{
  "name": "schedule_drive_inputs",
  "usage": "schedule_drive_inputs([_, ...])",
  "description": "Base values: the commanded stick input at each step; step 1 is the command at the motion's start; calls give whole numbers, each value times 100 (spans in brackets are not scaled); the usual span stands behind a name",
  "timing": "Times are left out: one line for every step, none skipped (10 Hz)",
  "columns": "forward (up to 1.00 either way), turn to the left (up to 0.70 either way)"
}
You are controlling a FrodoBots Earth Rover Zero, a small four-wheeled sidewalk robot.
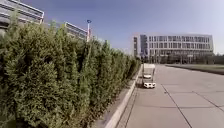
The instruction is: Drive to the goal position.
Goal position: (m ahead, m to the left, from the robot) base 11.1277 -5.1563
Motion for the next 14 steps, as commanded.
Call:
schedule_drive_inputs([0,0])
schedule_drive_inputs([0,0])
schedule_drive_inputs([0,-64])
schedule_drive_inputs([0,-70])
schedule_drive_inputs([0,-70])
schedule_drive_inputs([0,-70])
schedule_drive_inputs([0,-70])
schedule_drive_inputs([0,-70])
schedule_drive_inputs([0,-70])
schedule_drive_inputs([0,-70])
schedule_drive_inputs([0,-70])
schedule_drive_inputs([0,-70])
schedule_drive_inputs([0,-70])
schedule_drive_inputs([0,-70])
